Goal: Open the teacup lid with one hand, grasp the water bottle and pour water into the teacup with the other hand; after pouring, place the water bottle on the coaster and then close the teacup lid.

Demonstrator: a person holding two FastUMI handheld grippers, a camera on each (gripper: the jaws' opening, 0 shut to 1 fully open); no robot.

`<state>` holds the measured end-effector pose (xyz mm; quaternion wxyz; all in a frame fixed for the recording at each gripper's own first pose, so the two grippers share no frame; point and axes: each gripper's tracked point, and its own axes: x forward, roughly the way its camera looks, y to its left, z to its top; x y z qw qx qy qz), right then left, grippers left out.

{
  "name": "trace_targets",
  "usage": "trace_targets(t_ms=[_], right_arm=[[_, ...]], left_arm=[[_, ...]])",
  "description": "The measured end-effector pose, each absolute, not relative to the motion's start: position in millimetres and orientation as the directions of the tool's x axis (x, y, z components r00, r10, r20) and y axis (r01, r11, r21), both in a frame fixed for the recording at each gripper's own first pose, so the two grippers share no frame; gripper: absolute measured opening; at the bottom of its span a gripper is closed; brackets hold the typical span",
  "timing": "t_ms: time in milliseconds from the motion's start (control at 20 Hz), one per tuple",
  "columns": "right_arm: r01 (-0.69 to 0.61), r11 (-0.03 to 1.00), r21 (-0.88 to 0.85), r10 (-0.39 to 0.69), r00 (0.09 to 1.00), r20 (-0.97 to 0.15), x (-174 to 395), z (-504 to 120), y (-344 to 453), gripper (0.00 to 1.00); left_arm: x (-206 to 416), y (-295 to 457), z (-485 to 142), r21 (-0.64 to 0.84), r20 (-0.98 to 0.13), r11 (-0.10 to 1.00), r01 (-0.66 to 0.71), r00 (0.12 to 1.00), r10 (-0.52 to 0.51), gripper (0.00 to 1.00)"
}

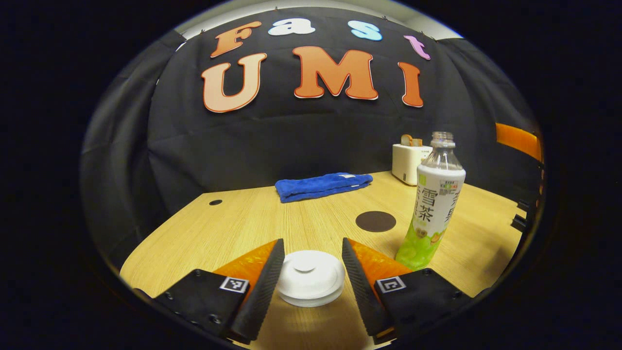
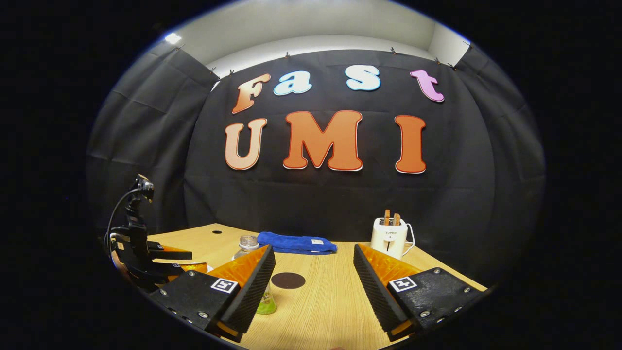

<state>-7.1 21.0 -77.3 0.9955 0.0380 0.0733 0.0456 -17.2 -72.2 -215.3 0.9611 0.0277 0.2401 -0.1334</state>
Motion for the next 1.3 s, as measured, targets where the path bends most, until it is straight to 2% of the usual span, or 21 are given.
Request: trace_targets(t_ms=[50,100,200,300,350,400,450,550,650,750,850,1050,1100,1150,1200,1300], right_arm=[[-0.082,0.993,0.083,0.093,0.985,-0.146,-7,-79,19,0.97],[-0.078,0.993,0.085,0.090,0.985,-0.149,-8,-81,17,0.97],[-0.072,0.994,0.088,0.086,0.984,-0.158,-6,-84,15,0.97],[-0.067,0.994,0.087,0.081,0.983,-0.165,-6,-87,13,0.97],[-0.065,0.994,0.087,0.079,0.983,-0.168,-6,-88,13,1.00],[-0.063,0.994,0.088,0.078,0.982,-0.172,-5,-90,12,0.97],[-0.062,0.994,0.089,0.077,0.981,-0.176,-4,-92,11,0.97],[-0.062,0.994,0.088,0.077,0.979,-0.187,-2,-96,11,0.97],[-0.065,0.994,0.087,0.081,0.978,-0.194,0,-99,14,0.97],[-0.072,0.994,0.085,0.088,0.975,-0.204,0,-102,16,1.00],[-0.078,0.994,0.077,0.093,0.972,-0.214,1,-106,19,0.97],[-0.107,0.992,0.072,0.121,0.964,-0.236,3,-114,31,0.98],[-0.118,0.991,0.070,0.132,0.961,-0.244,4,-117,35,0.98],[-0.130,0.989,0.069,0.143,0.957,-0.252,4,-121,39,0.98],[-0.144,0.987,0.069,0.158,0.952,-0.262,4,-124,44,0.98],[-0.192,0.979,0.076,0.205,0.940,-0.274,3,-129,60,0.98]], left_arm=[[-17,-71,-220,-0.006,-0.478,0.963,0.269,0.845,-0.239,0.75],[-13,-71,-220,-0.005,-0.479,0.964,0.265,0.846,-0.235,0.75],[-13,-71,-226,-0.001,-0.496,0.965,0.263,0.838,-0.229,0.66],[-9,-68,-228,0.018,-0.507,0.967,0.256,0.836,-0.212,0.64],[-7,-66,-228,0.027,-0.510,0.968,0.249,0.836,-0.201,0.53],[-4,-62,-229,0.035,-0.508,0.970,0.240,0.840,-0.189,0.48],[-5,-62,-229,0.032,-0.509,0.970,0.240,0.839,-0.191,0.39],[-6,-62,-231,0.042,-0.517,0.968,0.247,0.835,-0.190,0.34],[-6,-62,-228,0.040,-0.505,0.970,0.241,0.842,-0.189,0.34],[-5,-62,-229,0.029,-0.500,0.972,0.235,0.845,-0.189,0.30],[-4,-63,-230,0.027,-0.497,0.971,0.238,0.846,-0.194,0.26],[2,-65,-225,0.027,-0.469,0.973,0.230,0.863,-0.191,0.26],[5,-65,-221,0.025,-0.457,0.974,0.225,0.869,-0.189,0.30],[7,-64,-218,0.023,-0.446,0.975,0.220,0.875,-0.187,0.27],[7,-60,-211,0.021,-0.432,0.977,0.213,0.883,-0.184,0.30],[9,-55,-201,0.021,-0.405,0.979,0.201,0.897,-0.176,0.30]])
